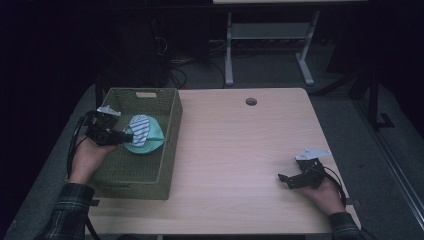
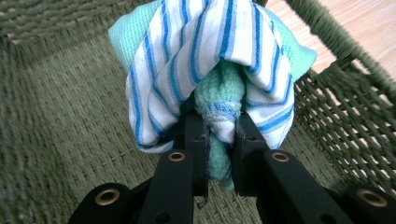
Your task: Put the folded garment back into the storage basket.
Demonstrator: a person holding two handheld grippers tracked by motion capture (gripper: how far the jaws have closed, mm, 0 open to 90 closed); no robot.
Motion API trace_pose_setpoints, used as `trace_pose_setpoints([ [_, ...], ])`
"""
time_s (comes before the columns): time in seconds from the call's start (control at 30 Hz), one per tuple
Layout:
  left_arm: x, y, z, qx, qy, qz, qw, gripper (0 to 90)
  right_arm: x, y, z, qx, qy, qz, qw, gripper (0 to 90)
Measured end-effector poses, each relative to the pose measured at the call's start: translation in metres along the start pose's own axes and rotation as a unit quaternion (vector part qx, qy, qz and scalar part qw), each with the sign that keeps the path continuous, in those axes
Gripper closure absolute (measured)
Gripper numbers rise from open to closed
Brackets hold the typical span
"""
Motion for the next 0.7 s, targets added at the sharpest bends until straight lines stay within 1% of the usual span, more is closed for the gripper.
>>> trace_pose_setpoints([
  [0.13, -0.004, -0.006, -0.001, -0.001, 0.001, -0.003, 1.0000, 78.8, 0.000, 0.000, 0.000, 0.000, 0.001, 0.000, 1.0000, 2.9],
  [0.27, -0.009, -0.014, -0.003, 0.000, 0.009, -0.007, 0.9999, 78.8, 0.000, 0.000, 0.000, 0.000, 0.001, 0.000, 1.0000, 2.9],
  [0.3, -0.010, -0.015, -0.004, 0.000, 0.007, -0.008, 0.9999, 78.8, 0.000, 0.000, 0.000, 0.000, 0.001, 0.000, 1.0000, 2.9],
  [0.37, -0.011, -0.018, -0.005, 0.000, 0.013, -0.006, 0.9999, 78.8, 0.000, 0.000, 0.000, 0.000, 0.000, 0.000, 1.0000, 2.9],
  [0.6, -0.017, -0.029, -0.006, 0.005, 0.013, -0.014, 0.9998, 78.8, 0.000, 0.000, 0.000, 0.000, 0.000, 0.000, 1.0000, 2.9],
  [0.7, -0.020, -0.035, -0.008, 0.010, 0.013, -0.023, 0.9996, 78.7, 0.000, 0.000, 0.000, 0.000, 0.001, 0.000, 1.0000, 2.9],
])
Point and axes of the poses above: each handheld gripper's, and its own axes: y roughly backward along the jaws, x roughly out of its top, z roughly to its right, the point moved 4 cm from there along -y, roughly forward along the jaws, and after that the axes turned 12 degrees about y, right-handed, at the moved point
